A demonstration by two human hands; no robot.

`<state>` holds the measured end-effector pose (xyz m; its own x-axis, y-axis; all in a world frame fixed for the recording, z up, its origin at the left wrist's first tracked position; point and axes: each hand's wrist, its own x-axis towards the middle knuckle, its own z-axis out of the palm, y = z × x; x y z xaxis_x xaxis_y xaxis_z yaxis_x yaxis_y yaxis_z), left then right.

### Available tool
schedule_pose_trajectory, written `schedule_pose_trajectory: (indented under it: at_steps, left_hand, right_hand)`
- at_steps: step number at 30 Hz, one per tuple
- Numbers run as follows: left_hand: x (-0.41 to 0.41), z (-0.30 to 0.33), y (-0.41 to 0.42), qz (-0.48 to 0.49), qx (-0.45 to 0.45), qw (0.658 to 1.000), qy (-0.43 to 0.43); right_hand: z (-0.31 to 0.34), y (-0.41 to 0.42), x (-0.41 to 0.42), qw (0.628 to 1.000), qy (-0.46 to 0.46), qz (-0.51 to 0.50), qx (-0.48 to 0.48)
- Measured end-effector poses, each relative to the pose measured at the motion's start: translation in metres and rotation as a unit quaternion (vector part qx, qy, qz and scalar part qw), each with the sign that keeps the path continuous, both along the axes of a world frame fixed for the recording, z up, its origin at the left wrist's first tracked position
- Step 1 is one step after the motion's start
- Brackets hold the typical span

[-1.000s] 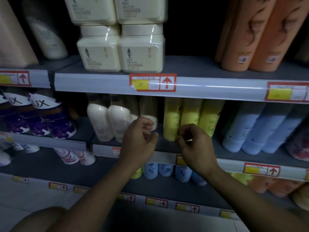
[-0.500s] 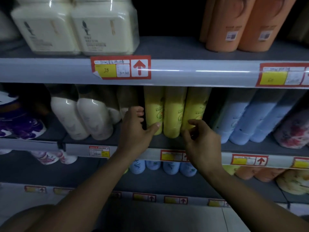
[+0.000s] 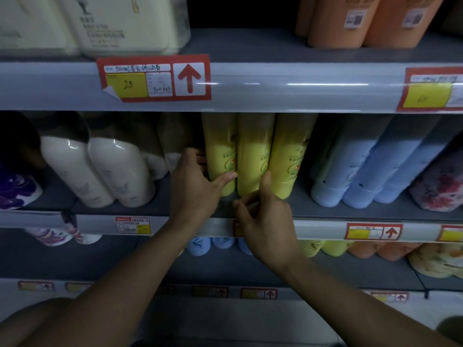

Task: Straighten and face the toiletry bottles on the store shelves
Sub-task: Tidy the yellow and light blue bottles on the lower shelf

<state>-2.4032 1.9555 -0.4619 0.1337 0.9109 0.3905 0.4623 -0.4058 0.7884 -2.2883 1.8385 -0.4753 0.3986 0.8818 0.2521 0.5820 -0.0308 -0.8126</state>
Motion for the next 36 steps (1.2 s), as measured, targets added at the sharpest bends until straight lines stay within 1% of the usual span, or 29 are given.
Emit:
schedule_pose_trajectory:
  at_steps: [5,8,13,21,36]
  left_hand:
    - [-0.005,0.007,-0.001,-0.043,-0.038,0.998,-0.014]
    - [-0.011,0.008,-0.001,-0.067,-0.050,0.996,-0.017]
    - [-0.017,0.008,-0.002,-0.092,-0.055,0.994,-0.025]
    - [-0.018,0.005,-0.003,-0.113,-0.056,0.991,-0.043]
    - [-0.012,-0.001,-0.001,-0.117,-0.036,0.991,-0.045]
  right_hand:
    - [-0.001,0.006,-0.015,1.000,0.009,-0.025,-0.003]
    - [-0.003,0.005,-0.024,1.000,0.015,-0.019,-0.001]
    - [-0.011,0.005,-0.040,1.000,-0.004,-0.005,0.006]
    - [-0.016,0.007,-0.050,0.999,-0.037,0.004,0.008]
    - [-0.010,0.011,-0.048,0.999,-0.040,-0.009,-0.019]
